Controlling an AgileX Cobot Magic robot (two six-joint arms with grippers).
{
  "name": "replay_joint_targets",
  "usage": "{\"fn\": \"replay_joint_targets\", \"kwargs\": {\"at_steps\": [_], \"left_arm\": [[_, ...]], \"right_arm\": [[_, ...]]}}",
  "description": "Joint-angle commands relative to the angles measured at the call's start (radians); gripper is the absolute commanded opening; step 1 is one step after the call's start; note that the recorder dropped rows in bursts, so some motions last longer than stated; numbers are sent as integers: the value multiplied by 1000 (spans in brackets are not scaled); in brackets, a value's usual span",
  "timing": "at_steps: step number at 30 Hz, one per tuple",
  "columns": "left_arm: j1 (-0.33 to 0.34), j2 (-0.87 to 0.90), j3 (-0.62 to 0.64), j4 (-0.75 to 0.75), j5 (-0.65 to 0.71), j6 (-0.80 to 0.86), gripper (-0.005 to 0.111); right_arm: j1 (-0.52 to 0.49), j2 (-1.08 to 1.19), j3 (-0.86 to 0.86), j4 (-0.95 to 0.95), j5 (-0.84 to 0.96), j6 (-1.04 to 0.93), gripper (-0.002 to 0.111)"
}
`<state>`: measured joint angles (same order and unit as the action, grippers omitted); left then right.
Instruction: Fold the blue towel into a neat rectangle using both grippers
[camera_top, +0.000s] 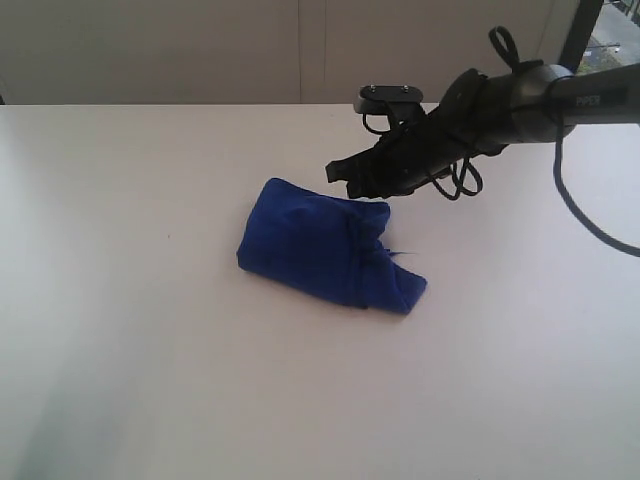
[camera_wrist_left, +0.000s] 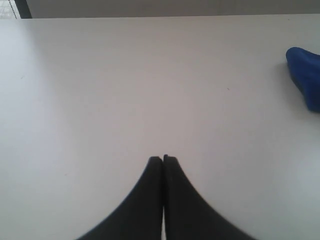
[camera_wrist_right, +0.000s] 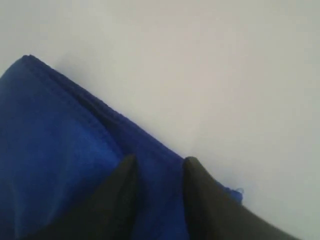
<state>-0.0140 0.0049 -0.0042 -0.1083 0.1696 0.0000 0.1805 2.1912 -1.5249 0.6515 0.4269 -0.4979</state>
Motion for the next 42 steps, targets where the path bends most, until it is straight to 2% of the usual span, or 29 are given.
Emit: {"fn": "replay_joint_targets", "kwargs": {"at_steps": [1, 30, 35, 42], "left_arm": [[2, -5, 4, -2, -5, 0, 0], [2, -5, 4, -2, -5, 0, 0], [2, -5, 4, -2, -5, 0, 0], [2, -5, 4, -2, -5, 0, 0]], "right_arm": [[-4, 14, -2, 4, -24, 4, 31], [-2, 67, -2, 13, -16, 4, 30], [-2, 65, -2, 13, -22, 4, 23], [-2, 52, -2, 13, -36, 4, 3]]}}
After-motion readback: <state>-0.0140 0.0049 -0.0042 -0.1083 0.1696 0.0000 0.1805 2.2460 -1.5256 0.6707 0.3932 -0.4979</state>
